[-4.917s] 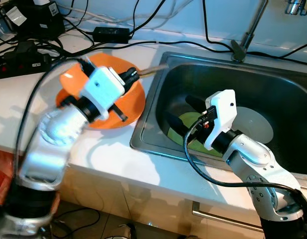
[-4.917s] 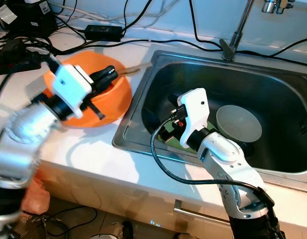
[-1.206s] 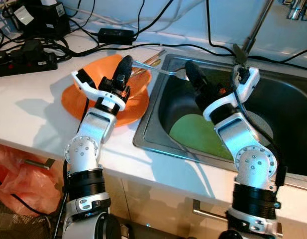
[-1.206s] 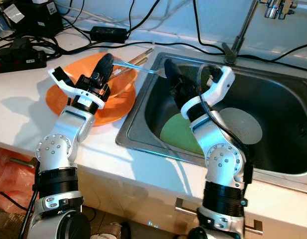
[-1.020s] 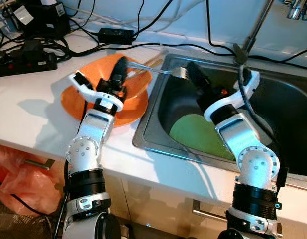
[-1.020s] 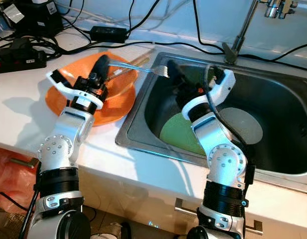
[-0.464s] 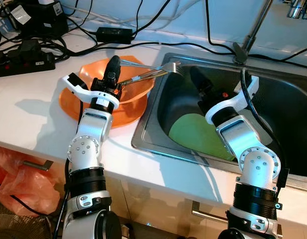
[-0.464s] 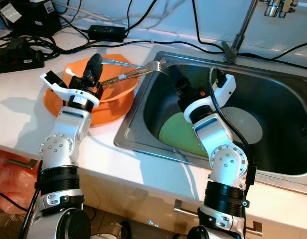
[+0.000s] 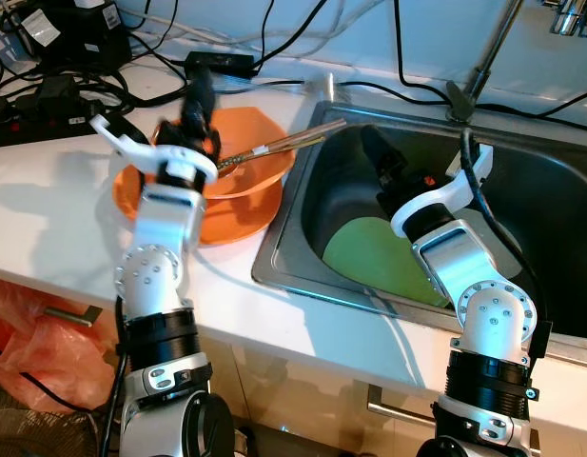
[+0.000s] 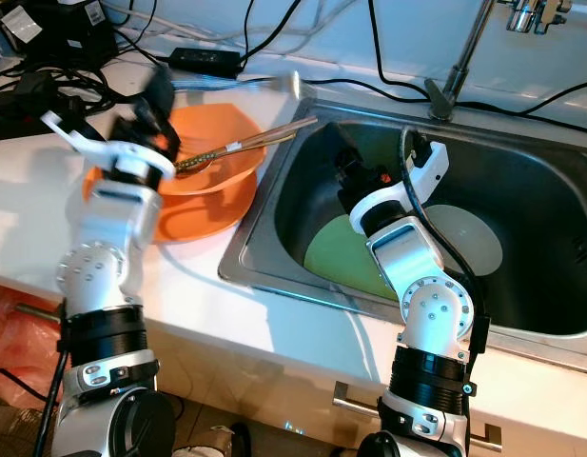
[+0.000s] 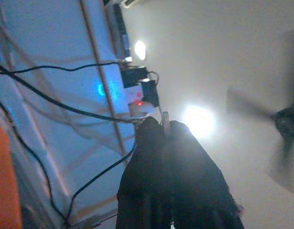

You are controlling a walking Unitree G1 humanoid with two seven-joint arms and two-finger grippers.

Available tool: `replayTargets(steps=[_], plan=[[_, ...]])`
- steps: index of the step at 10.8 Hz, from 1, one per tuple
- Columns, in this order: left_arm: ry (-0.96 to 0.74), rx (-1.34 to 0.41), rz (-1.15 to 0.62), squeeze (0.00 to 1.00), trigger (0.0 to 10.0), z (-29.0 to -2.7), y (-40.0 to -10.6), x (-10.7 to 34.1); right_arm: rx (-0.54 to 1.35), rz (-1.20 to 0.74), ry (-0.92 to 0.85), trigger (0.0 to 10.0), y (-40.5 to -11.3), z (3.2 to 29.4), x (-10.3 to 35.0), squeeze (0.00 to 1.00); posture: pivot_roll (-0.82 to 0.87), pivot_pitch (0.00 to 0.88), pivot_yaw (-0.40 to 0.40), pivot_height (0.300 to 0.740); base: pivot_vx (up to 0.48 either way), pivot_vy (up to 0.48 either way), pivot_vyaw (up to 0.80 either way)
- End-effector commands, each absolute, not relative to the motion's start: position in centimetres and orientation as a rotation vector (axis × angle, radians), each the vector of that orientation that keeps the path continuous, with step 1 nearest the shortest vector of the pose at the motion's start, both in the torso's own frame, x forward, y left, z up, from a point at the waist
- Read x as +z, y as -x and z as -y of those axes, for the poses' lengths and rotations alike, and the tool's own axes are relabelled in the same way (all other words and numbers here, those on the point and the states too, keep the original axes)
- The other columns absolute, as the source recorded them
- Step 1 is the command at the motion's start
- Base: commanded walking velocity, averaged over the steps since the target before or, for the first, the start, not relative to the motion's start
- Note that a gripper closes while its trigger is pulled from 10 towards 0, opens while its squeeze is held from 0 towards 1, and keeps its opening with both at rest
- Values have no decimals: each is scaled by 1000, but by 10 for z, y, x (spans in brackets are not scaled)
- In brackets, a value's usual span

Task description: Kitchen organization

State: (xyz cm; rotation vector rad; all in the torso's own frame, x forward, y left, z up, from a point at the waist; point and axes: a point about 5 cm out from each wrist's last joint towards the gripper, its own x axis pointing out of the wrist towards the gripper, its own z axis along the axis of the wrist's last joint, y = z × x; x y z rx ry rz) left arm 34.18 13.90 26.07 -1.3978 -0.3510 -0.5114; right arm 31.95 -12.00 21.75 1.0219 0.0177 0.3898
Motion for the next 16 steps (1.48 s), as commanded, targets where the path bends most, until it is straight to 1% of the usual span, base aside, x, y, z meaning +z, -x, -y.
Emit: replayTargets(steps=[1, 2, 3, 4, 6, 8, 11, 12, 15, 16], plan=[[1444, -609, 357, 0, 0, -113, -339, 282, 434, -3, -1025, 10000, -318, 115, 228, 0, 30, 100, 10, 740, 0, 0, 0], [1448, -621, 349, 0, 0, -109, -339, 282, 453, 6, -1032, 10000, -317, 114, 231, 0, 29, 100, 11, 740, 0, 0, 0], [1455, -662, 302, 0, 0, -92, -337, 280, 518, 58, -1064, 10000, -314, 112, 244, 0, 25, 96, 14, 740, 0, 0, 0], [1456, -665, 252, 0, 0, -82, -338, 270, 551, 85, -1082, 10000, -311, 112, 251, 0, 21, 94, 18, 740, 0, 0, 0], [1469, -664, 190, 0, 0, -69, -340, 258, 593, 98, -1096, 10000, -307, 108, 258, 0, 17, 91, 21, 740, 0, 0, 0], [1464, -676, 147, 0, 0, -57, -342, 251, 602, 96, -1106, 10000, -307, 107, 260, 0, 18, 89, 24, 740, 0, 0, 0], [1474, -700, 114, 0, 0, -47, -343, 249, 587, 94, -1127, 10000, -309, 105, 258, 0, 17, 89, 35, 740, 0, 0, 0], [1476, -712, 101, 0, 0, -42, -342, 247, 576, 101, -1131, 8863, -310, 105, 258, 0, 16, 89, 38, 740, 0, 0, 0], [1476, -718, 96, 0, 0, -40, -342, 246, 571, 104, -1132, 8863, -311, 105, 258, 0, 16, 89, 38, 740, 0, 0, 0], [1490, -745, 61, 0, 0, -33, -336, 243, 528, 144, -1131, 0, -319, 109, 261, 0, 19, 90, 37, 740, 0, 0, 0]])
